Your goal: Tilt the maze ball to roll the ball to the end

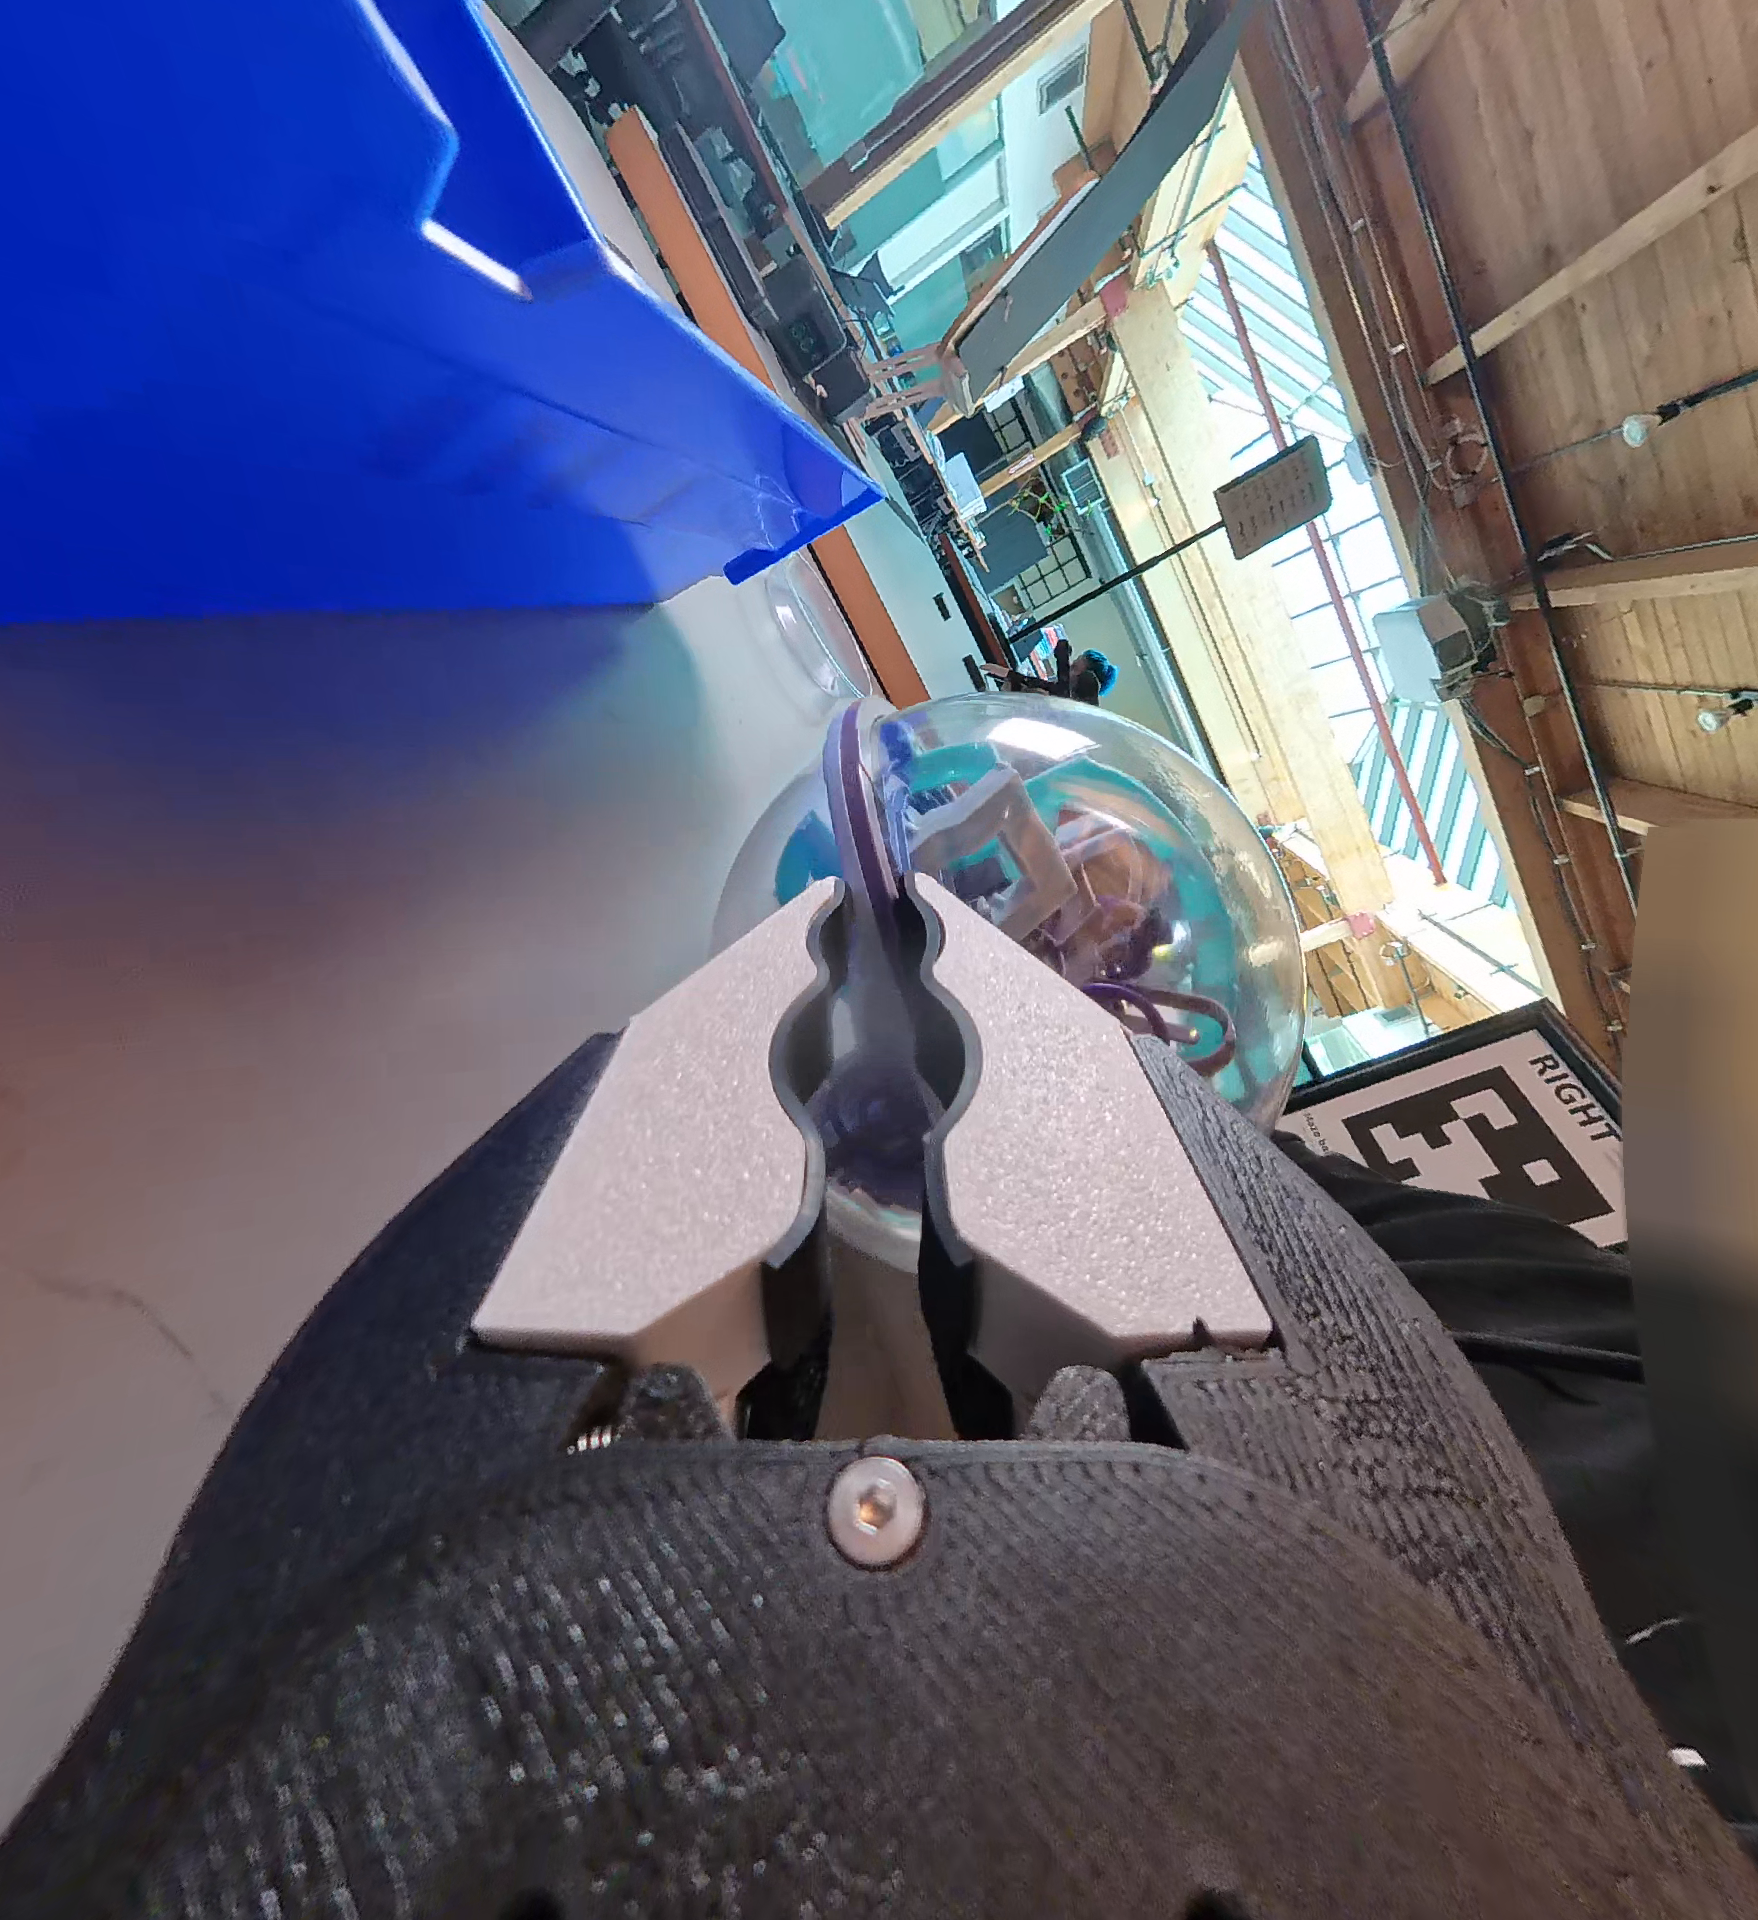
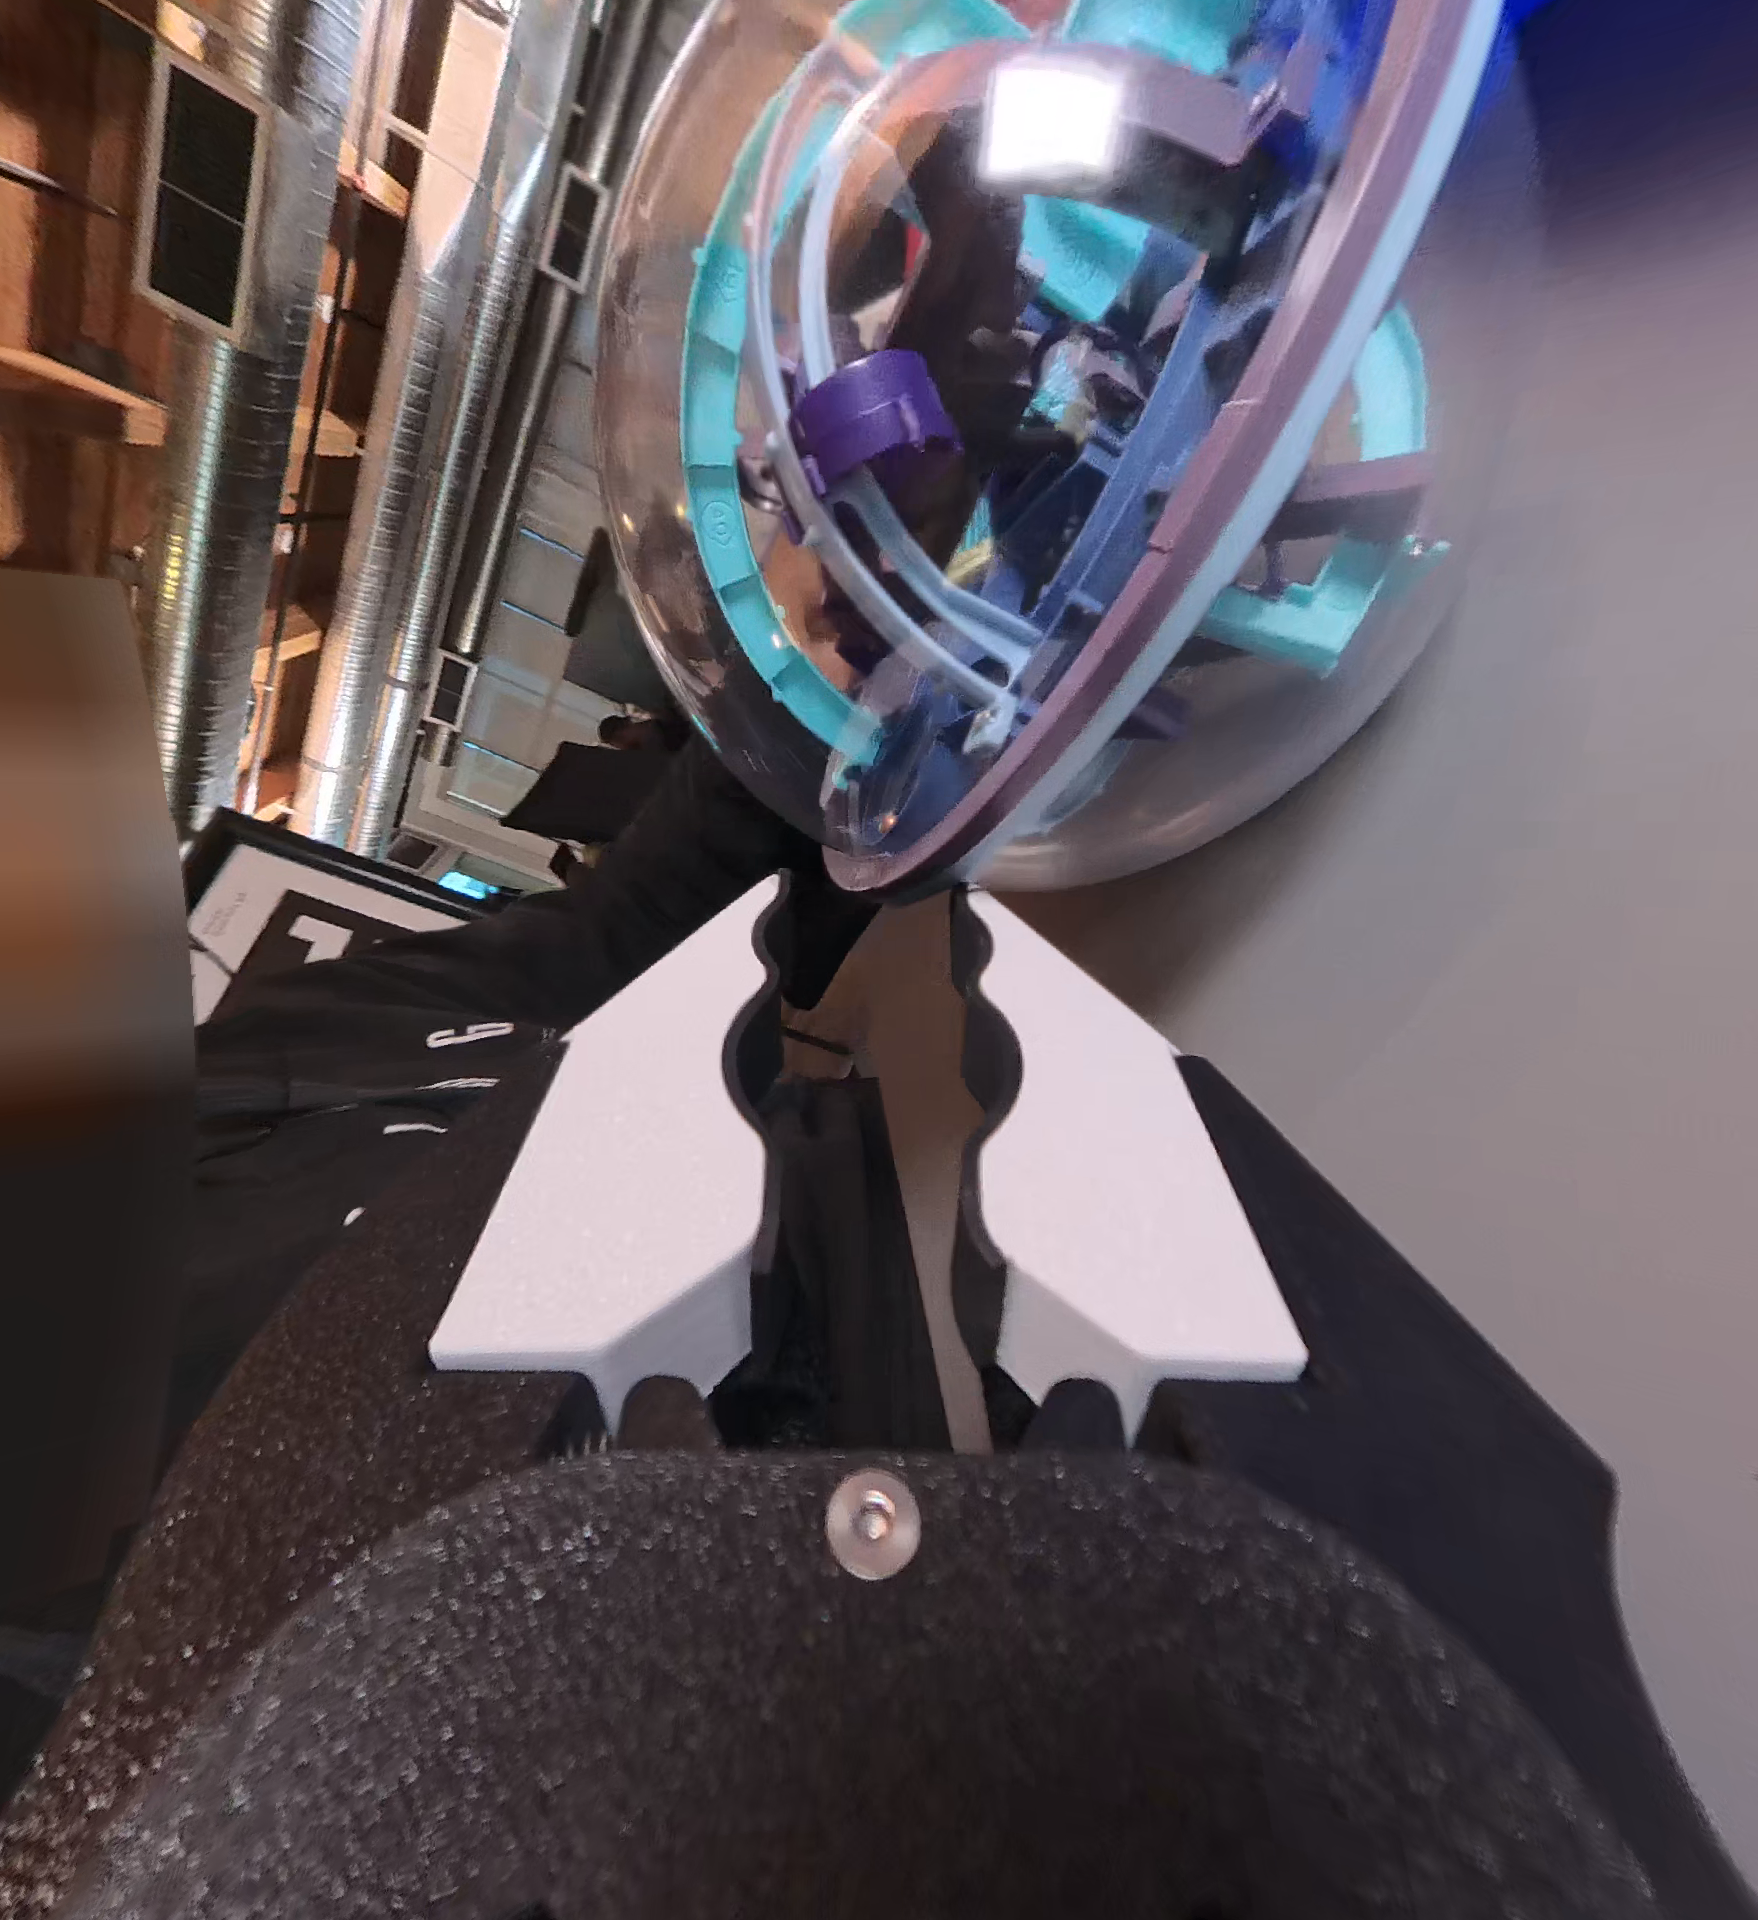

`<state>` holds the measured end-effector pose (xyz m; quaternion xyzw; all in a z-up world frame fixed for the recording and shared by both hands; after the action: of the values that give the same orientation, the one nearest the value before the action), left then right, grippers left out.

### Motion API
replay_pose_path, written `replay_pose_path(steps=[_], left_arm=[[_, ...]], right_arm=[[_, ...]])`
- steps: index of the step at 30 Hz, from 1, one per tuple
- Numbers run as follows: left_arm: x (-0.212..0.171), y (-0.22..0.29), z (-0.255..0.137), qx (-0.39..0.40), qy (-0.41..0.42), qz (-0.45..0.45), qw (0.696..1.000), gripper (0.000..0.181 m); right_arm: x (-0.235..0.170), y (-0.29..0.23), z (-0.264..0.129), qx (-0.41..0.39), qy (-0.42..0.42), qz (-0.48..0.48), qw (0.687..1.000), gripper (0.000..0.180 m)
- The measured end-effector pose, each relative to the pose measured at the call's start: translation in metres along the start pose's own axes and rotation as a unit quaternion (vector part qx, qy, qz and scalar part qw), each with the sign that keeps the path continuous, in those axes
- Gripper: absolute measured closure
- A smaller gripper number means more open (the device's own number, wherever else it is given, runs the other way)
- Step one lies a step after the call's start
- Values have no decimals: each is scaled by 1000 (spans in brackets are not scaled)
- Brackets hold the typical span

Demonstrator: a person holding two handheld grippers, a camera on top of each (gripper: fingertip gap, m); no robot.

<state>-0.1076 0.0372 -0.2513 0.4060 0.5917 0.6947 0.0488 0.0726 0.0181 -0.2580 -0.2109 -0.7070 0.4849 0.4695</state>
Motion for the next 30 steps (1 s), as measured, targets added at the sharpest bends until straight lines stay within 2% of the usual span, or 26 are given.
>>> replay_pose_path(steps=[3,11,18,21,26,30], left_arm=[[2,-2,-1,3,0,5,1000,173],[0,-5,0,6,2,13,1000,173],[1,-3,-2,20,-1,41,999,172],[5,8,-4,16,-2,78,997,156],[2,27,-5,29,-38,216,975,107],[-7,38,1,36,-64,278,958,79]], right_arm=[[10,1,-7,-26,10,-12,1000,145],[24,12,-16,-61,21,-39,997,164],[25,12,-17,-42,28,-25,998,167],[26,11,-18,-33,36,-16,999,168],[31,10,-20,-24,44,-11,999,170],[33,8,-20,-11,55,-5,998,170]])
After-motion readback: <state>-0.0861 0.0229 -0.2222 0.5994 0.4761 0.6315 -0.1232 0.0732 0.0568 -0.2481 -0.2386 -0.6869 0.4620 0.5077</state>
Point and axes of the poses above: each gripper's, where its closed fingertips meet, z out along the fingers, x out of its top, y = z × x across the jaws, the point moved 2 cm from there along -z, back along the fingers, and after that the axes turned 1 degree about -x, right-handed, at the moved point
